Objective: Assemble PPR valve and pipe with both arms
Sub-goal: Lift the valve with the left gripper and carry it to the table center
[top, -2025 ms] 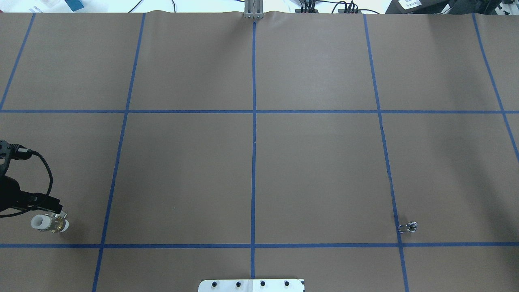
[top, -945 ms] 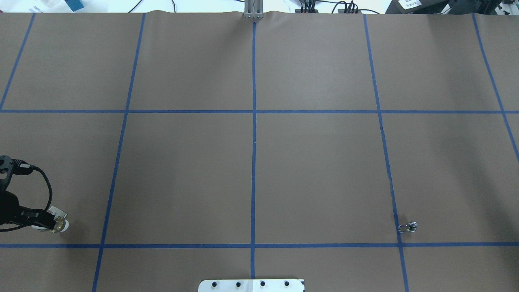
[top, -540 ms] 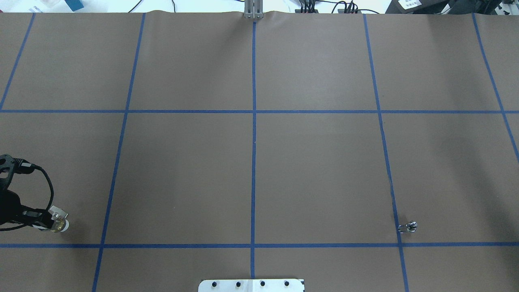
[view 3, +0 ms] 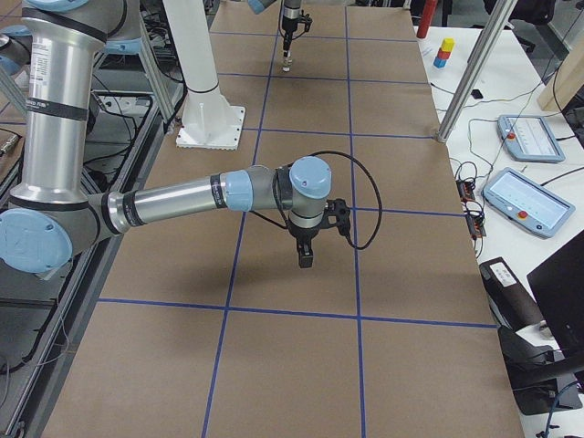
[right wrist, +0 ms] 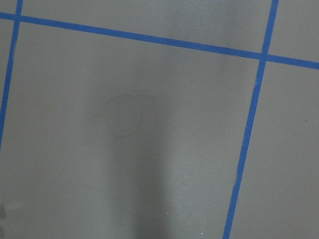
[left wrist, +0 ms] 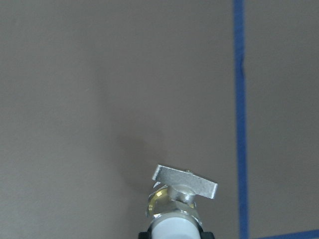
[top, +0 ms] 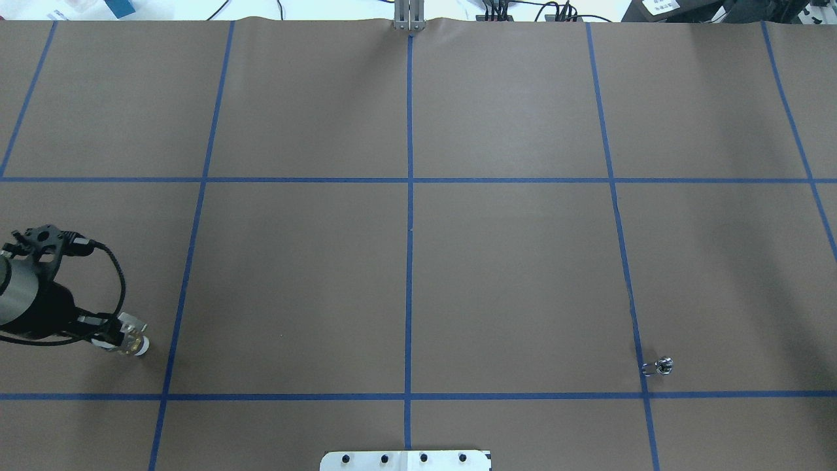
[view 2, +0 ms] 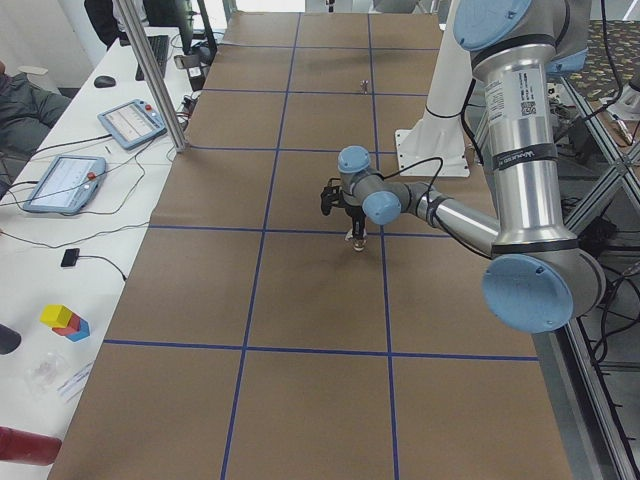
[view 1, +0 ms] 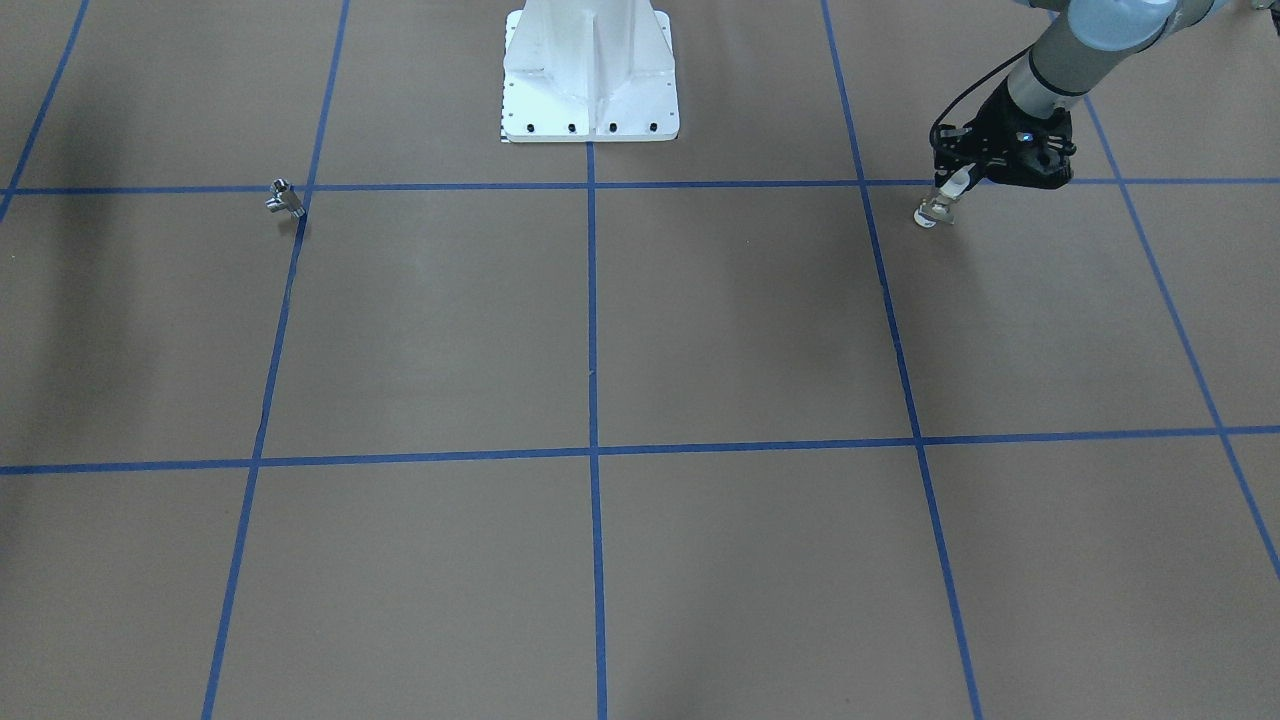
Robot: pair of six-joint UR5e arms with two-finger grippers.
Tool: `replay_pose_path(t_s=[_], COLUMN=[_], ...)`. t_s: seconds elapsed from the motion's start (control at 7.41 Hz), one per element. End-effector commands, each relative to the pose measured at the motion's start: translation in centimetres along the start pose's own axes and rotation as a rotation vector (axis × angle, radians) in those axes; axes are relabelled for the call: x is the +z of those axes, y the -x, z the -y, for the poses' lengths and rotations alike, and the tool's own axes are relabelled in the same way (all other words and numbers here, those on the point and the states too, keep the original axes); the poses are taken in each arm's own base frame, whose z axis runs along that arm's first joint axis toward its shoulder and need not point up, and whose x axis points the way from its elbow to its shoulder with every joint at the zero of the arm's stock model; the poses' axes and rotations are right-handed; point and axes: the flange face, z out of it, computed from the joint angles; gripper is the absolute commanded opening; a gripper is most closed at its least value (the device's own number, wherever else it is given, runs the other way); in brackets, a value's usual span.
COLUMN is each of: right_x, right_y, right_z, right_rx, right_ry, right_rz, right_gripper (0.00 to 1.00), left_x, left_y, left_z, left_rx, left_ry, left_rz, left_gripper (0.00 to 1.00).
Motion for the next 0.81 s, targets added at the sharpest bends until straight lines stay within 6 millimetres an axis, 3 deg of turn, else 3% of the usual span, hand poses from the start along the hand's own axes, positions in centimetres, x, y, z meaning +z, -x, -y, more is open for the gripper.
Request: replay_pose_path(t_s=[0.0, 0.14, 0.27, 0.54, 0.68], right_x=[0.1, 0.1, 0.1, 0.0, 0.0], right_y=[0.0, -0.1, -0.1, 0.0, 0.0], right_z=[0.1, 0.0, 0.0, 0.3, 0.4], right_rx=[0.008, 0.009, 0.010, 0.003, 0.003], right_ry=[0.001, 0.002, 0.004, 0.000, -0.001], right_rz=[0.001, 0.003, 0.001, -0.001, -0.001], right_gripper=[1.00, 1.00, 1.00, 1.00, 0.99], left_x=[-4.0, -6.6, -7.2, -5.5, -5.1], left_y=[-10.4, -17.7, -21.5, -28.0, -33.1], left_z=[5.8, 9.1, 11.4, 17.5, 21.5], left_rx=[-0.011, -0.032, -0.044, -0.050, -0.058], left_ry=[-0.028, -0.028, -0.037, -0.052, -0.055], left_rz=[-0.004, 0.009, 0.029, 0.063, 0.077], left_gripper=[0.00, 0.00, 0.00, 0.00, 0.00])
